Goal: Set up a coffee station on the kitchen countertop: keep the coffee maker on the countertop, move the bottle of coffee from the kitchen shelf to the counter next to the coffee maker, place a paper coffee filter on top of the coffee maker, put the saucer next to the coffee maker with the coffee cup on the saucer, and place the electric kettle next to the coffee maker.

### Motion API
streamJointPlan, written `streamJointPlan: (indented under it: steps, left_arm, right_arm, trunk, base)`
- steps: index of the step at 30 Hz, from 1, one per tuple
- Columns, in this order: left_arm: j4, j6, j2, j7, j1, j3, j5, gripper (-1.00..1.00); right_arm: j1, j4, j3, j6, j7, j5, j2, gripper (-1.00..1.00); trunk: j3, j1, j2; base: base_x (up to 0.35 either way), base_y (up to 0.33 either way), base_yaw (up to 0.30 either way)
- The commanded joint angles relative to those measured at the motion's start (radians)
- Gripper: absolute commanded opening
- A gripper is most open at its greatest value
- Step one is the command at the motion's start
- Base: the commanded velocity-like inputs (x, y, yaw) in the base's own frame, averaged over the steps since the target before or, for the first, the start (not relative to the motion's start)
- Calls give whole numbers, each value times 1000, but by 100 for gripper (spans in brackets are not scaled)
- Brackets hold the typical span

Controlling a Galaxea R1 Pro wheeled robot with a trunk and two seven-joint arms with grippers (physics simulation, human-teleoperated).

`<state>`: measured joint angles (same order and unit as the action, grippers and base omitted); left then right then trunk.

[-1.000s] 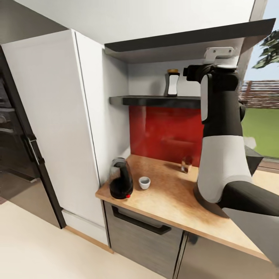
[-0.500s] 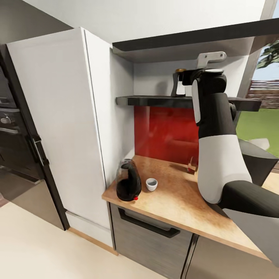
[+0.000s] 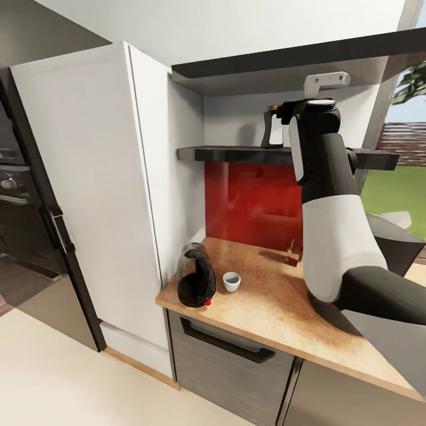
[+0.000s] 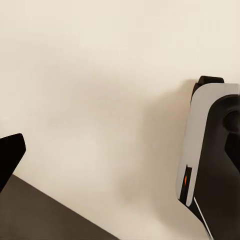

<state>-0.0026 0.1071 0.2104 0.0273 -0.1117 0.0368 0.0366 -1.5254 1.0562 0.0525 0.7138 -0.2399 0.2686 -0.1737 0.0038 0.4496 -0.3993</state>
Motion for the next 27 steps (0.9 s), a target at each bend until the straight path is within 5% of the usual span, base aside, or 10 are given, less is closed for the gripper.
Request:
streamJointPlan:
  steps: [1, 9, 18, 27]
  left_arm:
    - [2, 3, 0, 0, 0, 3, 4, 100]
    - [5, 3, 0, 1, 1, 3, 5, 100]
    - [6, 3, 0, 1, 1, 3, 5, 100]
    - [6, 3, 0, 1, 1, 3, 5, 100]
  right_arm:
    - [-17, -26, 1, 0, -2, 1, -1, 100]
    - [-101, -157, 1, -63, -54, -9, -1, 100]
    - [-152, -314, 1, -156, -87, -122, -1, 100]
    - [-180, -451, 1, -274, -107, -133, -1, 100]
  trunk:
    - [0, 0, -1]
    - [0, 0, -1]
    - [0, 0, -1]
    - [0, 0, -1]
  base:
    - [0, 0, 0]
    - [0, 0, 0]
    - [0, 0, 0]
    - [0, 0, 0]
